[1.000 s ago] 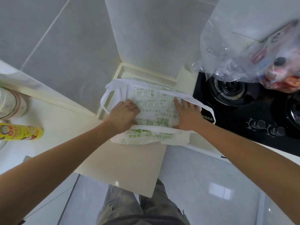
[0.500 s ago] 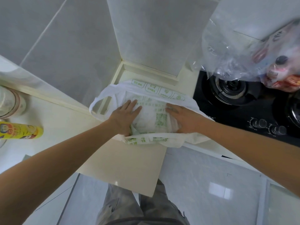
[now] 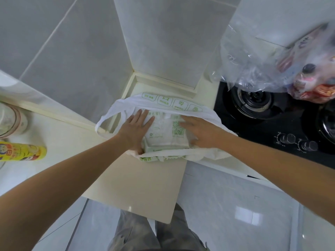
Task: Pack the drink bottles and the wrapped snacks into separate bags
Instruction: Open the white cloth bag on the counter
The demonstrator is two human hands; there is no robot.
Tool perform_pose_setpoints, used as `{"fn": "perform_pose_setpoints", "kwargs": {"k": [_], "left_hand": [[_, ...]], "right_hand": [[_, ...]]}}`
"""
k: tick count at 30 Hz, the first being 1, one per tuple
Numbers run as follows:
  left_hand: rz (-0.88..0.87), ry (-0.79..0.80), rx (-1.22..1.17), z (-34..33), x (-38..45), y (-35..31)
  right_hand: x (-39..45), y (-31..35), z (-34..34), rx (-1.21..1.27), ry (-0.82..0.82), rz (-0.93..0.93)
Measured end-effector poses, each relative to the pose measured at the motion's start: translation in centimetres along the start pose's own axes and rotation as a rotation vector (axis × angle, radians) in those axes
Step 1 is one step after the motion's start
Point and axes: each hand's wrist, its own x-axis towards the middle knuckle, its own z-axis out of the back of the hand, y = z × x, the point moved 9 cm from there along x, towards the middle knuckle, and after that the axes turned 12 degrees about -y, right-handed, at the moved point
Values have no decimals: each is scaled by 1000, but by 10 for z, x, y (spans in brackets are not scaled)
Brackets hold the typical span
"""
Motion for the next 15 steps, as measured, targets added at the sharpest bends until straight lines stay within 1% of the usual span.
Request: {"fn": "perform_pose_setpoints", "kwargs": {"k": [2, 3, 4, 5, 6, 7, 9, 10, 11, 12, 15], "left_hand": [[33, 9, -4, -1, -1, 4], [48, 10, -3, -2, -1, 6], [56, 13, -2, -2, -2, 8], [60, 14, -1, -3, -3, 9], [61, 10, -4, -3, -3, 9], [62, 6, -7, -3, -4, 10], [49, -3, -3, 0, -7, 9], [33, -23, -1, 2, -9, 9], [7, -68, -7, 6, -12, 6], [-36, -142, -25, 14, -15, 2], [-242, -441, -30, 43, -30, -17]], "right_hand": [[-11, 33, 33, -100, -414, 175], [-20, 43, 45, -139, -566, 211], [-26, 47, 51, -158, -659, 192], [-30, 42, 52, -146, -703, 138], [-31, 32, 50, -112, -703, 57], [-29, 16, 41, -68, -668, -47], [-27, -13, 20, 1, -538, -276], [-26, -21, 8, 26, -461, -361], [-26, -27, -2, 50, -391, -413], [-26, -27, -10, 70, -335, -428], [-25, -31, -22, 104, -246, -404]]}}
